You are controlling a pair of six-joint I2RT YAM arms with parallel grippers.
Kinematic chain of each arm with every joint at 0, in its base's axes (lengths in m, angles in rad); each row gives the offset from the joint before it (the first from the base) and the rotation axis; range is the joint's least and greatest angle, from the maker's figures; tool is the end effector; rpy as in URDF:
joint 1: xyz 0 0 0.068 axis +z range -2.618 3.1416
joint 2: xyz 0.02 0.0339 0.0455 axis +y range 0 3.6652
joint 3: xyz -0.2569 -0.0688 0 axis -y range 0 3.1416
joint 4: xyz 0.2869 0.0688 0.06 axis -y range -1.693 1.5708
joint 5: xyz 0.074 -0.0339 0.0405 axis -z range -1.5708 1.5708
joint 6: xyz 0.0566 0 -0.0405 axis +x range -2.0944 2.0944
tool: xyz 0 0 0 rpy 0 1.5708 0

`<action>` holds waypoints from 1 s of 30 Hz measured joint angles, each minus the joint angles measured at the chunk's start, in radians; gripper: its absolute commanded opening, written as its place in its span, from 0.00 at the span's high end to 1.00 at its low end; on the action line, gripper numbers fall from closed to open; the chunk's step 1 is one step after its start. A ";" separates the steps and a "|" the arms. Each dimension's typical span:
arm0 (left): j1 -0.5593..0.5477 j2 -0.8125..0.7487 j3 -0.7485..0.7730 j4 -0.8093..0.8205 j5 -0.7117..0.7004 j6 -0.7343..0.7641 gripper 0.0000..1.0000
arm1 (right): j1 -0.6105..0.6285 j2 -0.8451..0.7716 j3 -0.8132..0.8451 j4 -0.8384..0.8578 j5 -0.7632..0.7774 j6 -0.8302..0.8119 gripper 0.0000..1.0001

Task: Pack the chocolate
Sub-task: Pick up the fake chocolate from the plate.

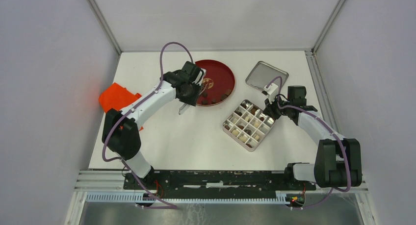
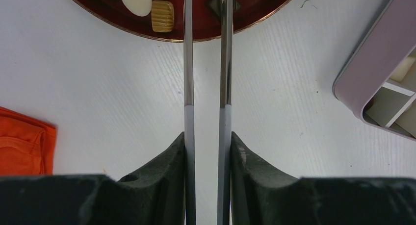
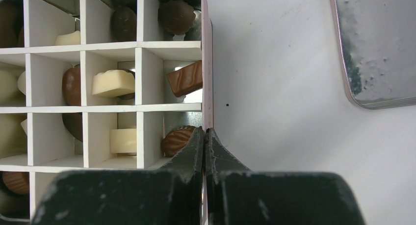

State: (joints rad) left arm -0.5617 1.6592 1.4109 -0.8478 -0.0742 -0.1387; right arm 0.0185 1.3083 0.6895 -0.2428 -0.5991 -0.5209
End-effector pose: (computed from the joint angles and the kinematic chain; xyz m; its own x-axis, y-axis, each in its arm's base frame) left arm 0.3367 -0.2069 0.2410 -0.8150 0.3500 -0.4618 0.3936 0.9193 0.0021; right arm 0.2998 0.0375 0.1524 -0.4678 -0.4197 -0.7778 -0.7093 0.7033 0.0471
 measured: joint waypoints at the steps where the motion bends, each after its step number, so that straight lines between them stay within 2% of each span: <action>1: 0.003 0.007 0.005 0.000 0.002 0.003 0.62 | 0.000 0.000 0.000 0.000 0.000 0.000 1.00; 30: 0.039 0.101 0.038 -0.026 0.050 0.022 0.58 | 0.000 0.000 0.000 -0.002 0.000 0.000 1.00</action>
State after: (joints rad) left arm -0.5224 1.7607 1.4487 -0.8742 -0.0238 -0.1169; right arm 0.0185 1.3083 0.6895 -0.2443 -0.5987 -0.5213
